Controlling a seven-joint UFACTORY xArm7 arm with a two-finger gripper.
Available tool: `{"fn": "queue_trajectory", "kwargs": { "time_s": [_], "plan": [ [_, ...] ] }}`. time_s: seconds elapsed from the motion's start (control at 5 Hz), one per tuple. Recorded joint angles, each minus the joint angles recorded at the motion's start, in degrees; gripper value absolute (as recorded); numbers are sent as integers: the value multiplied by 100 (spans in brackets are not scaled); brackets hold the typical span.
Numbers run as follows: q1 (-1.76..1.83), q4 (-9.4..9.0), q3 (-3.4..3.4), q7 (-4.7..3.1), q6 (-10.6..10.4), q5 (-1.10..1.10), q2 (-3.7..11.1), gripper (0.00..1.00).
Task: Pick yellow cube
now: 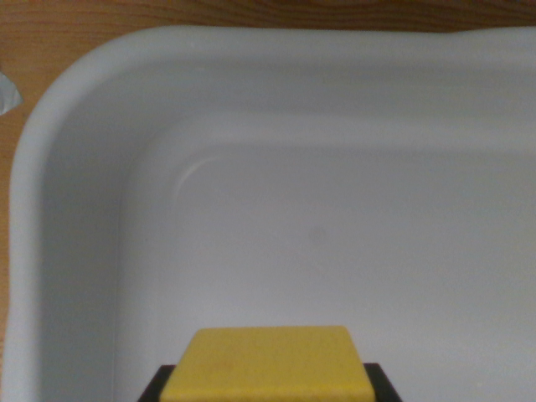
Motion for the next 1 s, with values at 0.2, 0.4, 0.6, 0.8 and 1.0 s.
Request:
{"fn": "queue_trajectory", "kwargs": {
  "time_s": [0.2, 0.4, 0.6, 0.8, 1.0],
  "plan": [
    [0, 0, 0, 0, 0, 0, 0, 100],
    [-2, 146, 7, -1, 210, 12, -64, 100],
    [-2, 146, 7, -1, 210, 12, -64, 100],
    [-4, 277, 14, -1, 398, 23, -122, 100],
    [-4, 277, 14, -1, 398, 23, -122, 100]
  ]
}}
